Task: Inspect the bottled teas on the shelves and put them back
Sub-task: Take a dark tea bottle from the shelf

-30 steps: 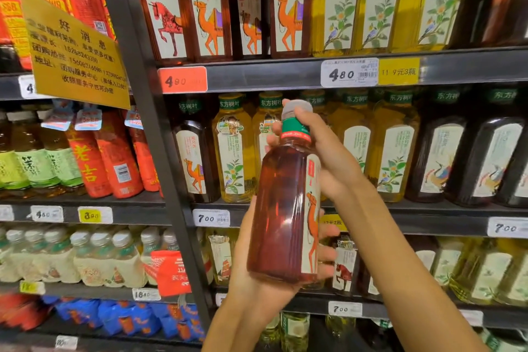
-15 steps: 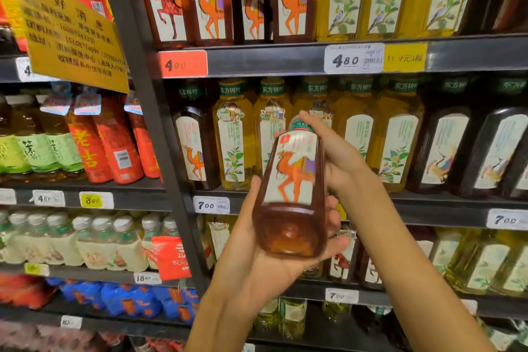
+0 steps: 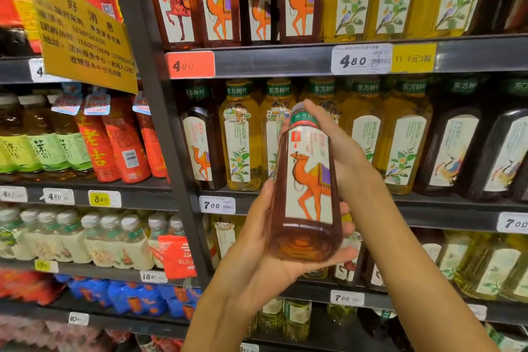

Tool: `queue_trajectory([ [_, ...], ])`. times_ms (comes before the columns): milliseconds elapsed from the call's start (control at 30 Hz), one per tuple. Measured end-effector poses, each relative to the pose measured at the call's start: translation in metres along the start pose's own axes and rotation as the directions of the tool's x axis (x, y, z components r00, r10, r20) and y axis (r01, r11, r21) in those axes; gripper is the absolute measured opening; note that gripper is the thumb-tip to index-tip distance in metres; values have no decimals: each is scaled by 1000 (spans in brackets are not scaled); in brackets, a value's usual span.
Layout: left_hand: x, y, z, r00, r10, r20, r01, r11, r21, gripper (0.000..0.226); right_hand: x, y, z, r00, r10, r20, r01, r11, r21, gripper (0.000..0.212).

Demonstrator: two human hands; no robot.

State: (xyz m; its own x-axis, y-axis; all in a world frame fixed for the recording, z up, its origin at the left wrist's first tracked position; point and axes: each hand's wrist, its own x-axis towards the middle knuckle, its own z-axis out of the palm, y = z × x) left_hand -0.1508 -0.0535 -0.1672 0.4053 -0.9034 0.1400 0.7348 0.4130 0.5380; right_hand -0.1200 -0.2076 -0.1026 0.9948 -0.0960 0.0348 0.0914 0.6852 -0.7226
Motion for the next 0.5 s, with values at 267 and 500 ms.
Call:
queue_trajectory([
  [267,1,13,-14,970,133,-202,-9,854,520,95,-3,-6,-4,952,-253,171,263,964,-38,25],
  [500,4,8,-23,947,294,-131,-107,671,733,46,-14,-12,-2,939,-307,154,337,736,-587,39],
])
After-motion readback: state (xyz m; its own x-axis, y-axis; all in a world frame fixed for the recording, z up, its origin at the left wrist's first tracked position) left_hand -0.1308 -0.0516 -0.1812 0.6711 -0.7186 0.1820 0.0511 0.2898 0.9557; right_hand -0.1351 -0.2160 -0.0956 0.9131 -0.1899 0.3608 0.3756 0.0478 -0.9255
